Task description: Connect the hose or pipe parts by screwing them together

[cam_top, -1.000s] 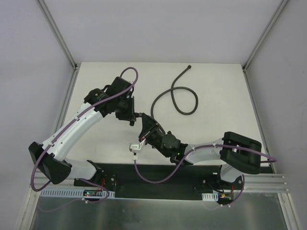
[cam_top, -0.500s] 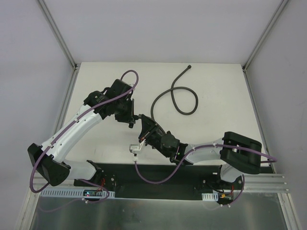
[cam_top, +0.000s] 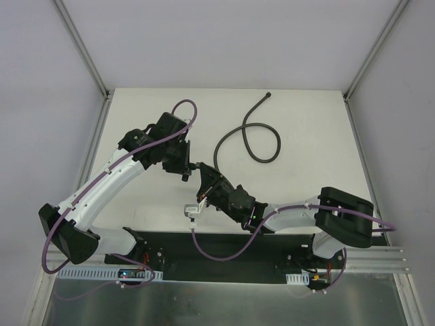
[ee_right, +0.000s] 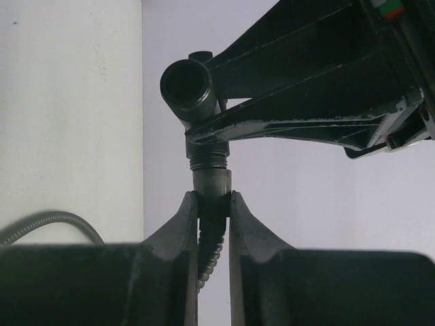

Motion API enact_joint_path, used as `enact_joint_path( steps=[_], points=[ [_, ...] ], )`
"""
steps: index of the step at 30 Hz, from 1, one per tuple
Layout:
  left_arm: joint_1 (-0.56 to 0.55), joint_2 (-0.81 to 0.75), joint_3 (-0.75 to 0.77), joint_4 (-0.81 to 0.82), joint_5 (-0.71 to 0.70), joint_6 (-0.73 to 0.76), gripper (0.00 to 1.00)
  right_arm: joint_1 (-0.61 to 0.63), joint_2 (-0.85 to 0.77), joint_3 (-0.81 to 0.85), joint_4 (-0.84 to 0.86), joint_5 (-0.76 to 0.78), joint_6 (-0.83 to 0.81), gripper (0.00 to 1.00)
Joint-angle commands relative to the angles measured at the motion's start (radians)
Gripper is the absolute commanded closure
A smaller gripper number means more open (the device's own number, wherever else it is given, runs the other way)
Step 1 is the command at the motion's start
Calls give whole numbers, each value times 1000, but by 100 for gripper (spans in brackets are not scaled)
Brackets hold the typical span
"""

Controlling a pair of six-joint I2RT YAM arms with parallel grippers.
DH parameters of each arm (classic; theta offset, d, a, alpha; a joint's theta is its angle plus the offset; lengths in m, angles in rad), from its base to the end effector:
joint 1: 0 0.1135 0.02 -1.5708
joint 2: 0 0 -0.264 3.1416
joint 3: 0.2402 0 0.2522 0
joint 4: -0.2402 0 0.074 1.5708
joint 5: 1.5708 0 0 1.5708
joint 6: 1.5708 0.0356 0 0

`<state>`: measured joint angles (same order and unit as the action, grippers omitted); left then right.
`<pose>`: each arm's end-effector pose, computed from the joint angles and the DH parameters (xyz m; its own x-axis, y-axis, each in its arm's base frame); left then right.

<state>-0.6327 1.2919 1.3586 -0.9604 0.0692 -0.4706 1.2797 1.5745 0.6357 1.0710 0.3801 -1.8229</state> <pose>0.2053 -0.1536 0.3581 -0.8435 0.0576 -0.5340 0.2719 0.9032 -0.3321 0.1046 0.3030 0.2294 0.7498 -0.6308 0.1999 0.2322 -0.0321 -0.9721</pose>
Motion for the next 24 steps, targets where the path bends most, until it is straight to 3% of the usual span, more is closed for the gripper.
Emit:
enact_joint_path(
  steps=[1, 24],
  points=[
    [2, -23, 0, 57, 41, 10, 100, 17, -39, 24, 23, -61, 25, 100],
    [1, -28, -26, 100, 60, 15, 100, 35, -11, 59, 24, -43, 34, 100]
  ],
)
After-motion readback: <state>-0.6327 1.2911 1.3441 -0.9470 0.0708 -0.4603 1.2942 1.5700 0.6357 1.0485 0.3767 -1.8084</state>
